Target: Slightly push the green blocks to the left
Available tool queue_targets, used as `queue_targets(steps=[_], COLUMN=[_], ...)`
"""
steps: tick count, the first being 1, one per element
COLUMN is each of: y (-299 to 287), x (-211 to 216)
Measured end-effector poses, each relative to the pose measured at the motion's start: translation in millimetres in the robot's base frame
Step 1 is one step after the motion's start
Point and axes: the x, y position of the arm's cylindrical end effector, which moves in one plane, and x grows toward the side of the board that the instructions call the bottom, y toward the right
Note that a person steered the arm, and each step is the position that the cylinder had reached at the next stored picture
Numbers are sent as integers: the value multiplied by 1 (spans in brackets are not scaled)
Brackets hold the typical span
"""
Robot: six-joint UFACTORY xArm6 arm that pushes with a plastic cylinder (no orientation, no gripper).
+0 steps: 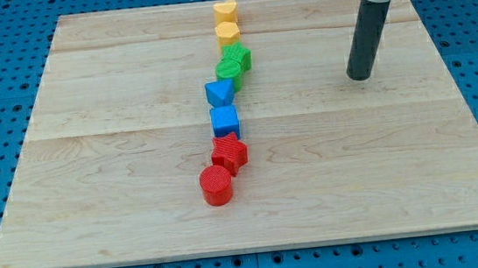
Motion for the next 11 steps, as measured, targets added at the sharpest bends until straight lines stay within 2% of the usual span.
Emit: queue_targets(steps=[1,2,3,5,6,7,8,10,11], y=[3,-21,-77,-147,-164,-177,-152,-166,-150], x=[-8,-6,-5,-21,-21,-21,-23,-51,-50])
